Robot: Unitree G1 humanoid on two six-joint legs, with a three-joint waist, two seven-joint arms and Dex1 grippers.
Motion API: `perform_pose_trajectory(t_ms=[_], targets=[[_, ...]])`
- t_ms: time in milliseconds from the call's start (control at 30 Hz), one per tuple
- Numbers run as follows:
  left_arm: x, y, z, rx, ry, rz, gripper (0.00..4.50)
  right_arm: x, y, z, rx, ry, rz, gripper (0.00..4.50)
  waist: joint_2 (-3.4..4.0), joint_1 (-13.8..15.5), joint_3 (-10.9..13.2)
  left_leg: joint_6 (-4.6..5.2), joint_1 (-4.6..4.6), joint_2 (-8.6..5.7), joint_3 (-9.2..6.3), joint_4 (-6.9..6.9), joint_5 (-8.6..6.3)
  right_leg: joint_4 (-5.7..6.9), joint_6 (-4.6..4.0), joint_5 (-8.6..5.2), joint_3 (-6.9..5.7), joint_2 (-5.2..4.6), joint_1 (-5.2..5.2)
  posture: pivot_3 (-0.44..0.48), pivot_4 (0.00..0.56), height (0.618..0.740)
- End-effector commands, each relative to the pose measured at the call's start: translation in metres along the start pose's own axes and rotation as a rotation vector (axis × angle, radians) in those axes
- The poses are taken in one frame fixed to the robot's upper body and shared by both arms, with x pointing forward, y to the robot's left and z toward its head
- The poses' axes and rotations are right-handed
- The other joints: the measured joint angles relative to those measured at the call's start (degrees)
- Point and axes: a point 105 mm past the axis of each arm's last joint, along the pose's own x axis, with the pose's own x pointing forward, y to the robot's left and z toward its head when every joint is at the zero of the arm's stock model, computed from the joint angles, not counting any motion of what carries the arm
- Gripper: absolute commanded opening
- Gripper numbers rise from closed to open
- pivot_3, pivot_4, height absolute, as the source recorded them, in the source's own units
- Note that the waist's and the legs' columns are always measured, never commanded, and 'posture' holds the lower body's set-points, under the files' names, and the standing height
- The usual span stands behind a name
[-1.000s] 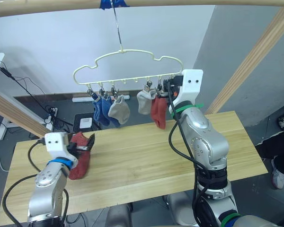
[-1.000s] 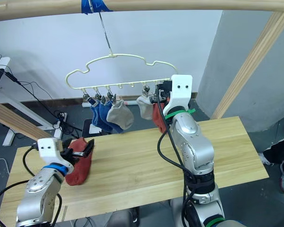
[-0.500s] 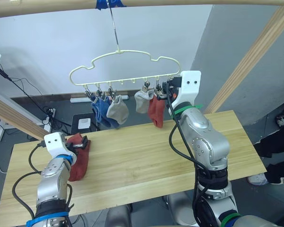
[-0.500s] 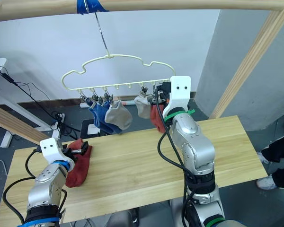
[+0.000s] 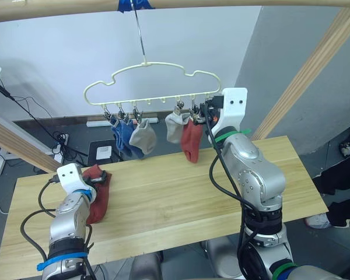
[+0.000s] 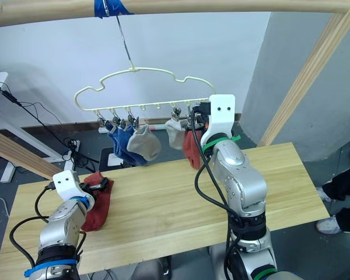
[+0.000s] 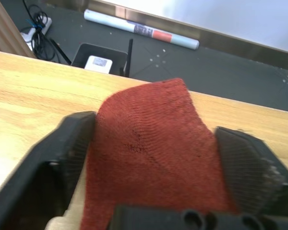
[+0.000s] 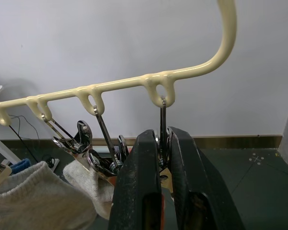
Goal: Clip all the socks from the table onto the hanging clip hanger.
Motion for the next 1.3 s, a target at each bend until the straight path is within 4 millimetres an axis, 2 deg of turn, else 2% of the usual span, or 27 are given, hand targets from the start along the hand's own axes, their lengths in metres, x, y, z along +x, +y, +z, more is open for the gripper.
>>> perform_pose_trajectory(t_ms=[33, 233, 300, 367, 400, 467, 500, 700, 800, 867, 933, 1100, 1300], targets=[[-0.006, 0.008, -0.015, 0.036, 0.064, 0.026, 3.06, -0.005, 0.010, 0.017, 0.009, -0.069, 0.035, 0.00, 0.00, -0.15, 0.00, 0.00, 0.00, 0.01, 0.01, 0.00, 0.00, 0.00, 0.00, 0.00, 0.00, 0.00, 0.00, -0.269, 0.286, 0.735], [-0.010, 0.009, -0.021, 0.035, 0.080, 0.023, 1.53, -0.005, 0.011, 0.017, 0.011, -0.070, 0.037, 0.00, 0.00, -0.23, 0.00, 0.00, 0.01, 0.01, 0.02, -0.01, 0.00, -0.01, 0.00, 0.00, 0.02, 0.00, 0.00, -0.268, 0.287, 0.735], [-0.012, -0.003, -0.018, 0.043, 0.053, -0.049, 1.02, -0.005, 0.011, 0.017, 0.011, -0.071, 0.036, 0.00, 0.01, -0.24, 0.00, 0.00, 0.02, 0.01, 0.02, -0.01, 0.00, -0.02, 0.00, 0.00, 0.02, 0.00, 0.00, -0.270, 0.288, 0.735], [-0.019, -0.040, -0.004, 0.083, -0.033, -0.262, 0.56, -0.005, 0.010, 0.018, 0.011, -0.073, 0.034, 0.00, 0.04, -0.23, 0.02, 0.00, 0.01, 0.01, 0.04, -0.02, 0.00, -0.03, 0.01, -0.01, 0.03, 0.00, 0.00, -0.273, 0.291, 0.735], [-0.021, -0.050, 0.000, 0.094, -0.054, -0.317, 0.35, -0.005, 0.010, 0.018, 0.011, -0.073, 0.034, 0.00, 0.08, -0.19, 0.05, 0.00, 0.01, 0.01, 0.05, -0.04, 0.00, -0.06, 0.01, -0.01, 0.04, 0.00, -0.01, -0.273, 0.291, 0.735], [-0.045, -0.111, 0.019, 0.190, -0.161, -0.645, 0.19, -0.005, 0.009, 0.020, 0.008, -0.078, 0.031, 0.00, 0.07, 0.25, 0.06, -0.01, -0.04, 0.01, 0.03, -0.05, 0.00, -0.08, 0.01, -0.01, 0.02, -0.02, -0.01, -0.277, 0.292, 0.735], [-0.059, -0.136, 0.025, 0.218, -0.195, -0.783, 0.03, -0.005, 0.008, 0.020, 0.005, -0.080, 0.030, 0.00, 0.09, 0.45, 0.07, -0.01, -0.09, 0.01, 0.00, -0.05, 0.00, -0.12, 0.01, -0.01, -0.01, -0.02, -0.03, -0.277, 0.292, 0.735], [-0.122, -0.216, 0.043, 0.227, -0.236, -1.252, 0.00, -0.007, 0.006, 0.021, -0.003, -0.082, 0.018, 0.00, 0.11, -0.06, 0.08, -0.02, -0.09, -0.01, 0.10, -0.09, 0.00, -0.18, 0.03, -0.02, 0.07, -0.08, -0.02, -0.298, 0.288, 0.735], [-0.140, -0.236, 0.046, 0.205, -0.231, -1.360, 0.00, -0.008, 0.005, 0.021, -0.005, -0.082, 0.016, 0.00, 0.11, -0.67, 0.08, -0.01, -0.07, 0.03, 0.09, -0.16, -0.01, -0.18, 0.03, -0.03, 0.07, 0.05, -0.03, -0.304, 0.286, 0.735], [-0.145, -0.242, 0.047, 0.200, -0.230, -1.387, 0.00, -0.008, 0.006, 0.022, -0.005, -0.082, 0.016, 0.00, 0.11, -1.13, 0.08, 0.00, -0.07, 0.03, 0.06, -0.17, -0.01, -0.17, 0.04, -0.04, 0.06, 0.08, -0.03, -0.304, 0.286, 0.735], [-0.142, -0.252, 0.052, 0.175, -0.252, -1.367, 0.00, -0.008, 0.005, 0.022, -0.006, -0.083, 0.016, 0.00, 0.11, -1.25, 0.08, 0.00, -0.06, 0.02, 0.06, -0.15, -0.01, -0.17, 0.10, -0.08, 0.08, 0.09, -0.03, -0.304, 0.286, 0.735], [-0.114, -0.275, 0.073, 0.082, -0.362, -1.205, 0.00, -0.008, 0.006, 0.023, -0.010, -0.087, 0.016, 0.00, 0.12, -1.14, 0.08, 0.01, -0.09, -0.05, 0.09, -0.01, 0.01, -0.30, 0.35, -0.16, 0.11, 0.07, 0.08, -0.310, 0.281, 0.735], [-0.102, -0.293, 0.087, 0.015, -0.446, -1.120, 0.00, -0.009, 0.006, 0.024, -0.011, -0.088, 0.017, 0.00, 0.12, -1.24, 0.08, 0.01, -0.09, -0.04, 0.08, -0.13, 0.00, -0.30, 0.16, -0.03, 0.10, 0.07, 0.03, -0.312, 0.279, 0.735]])
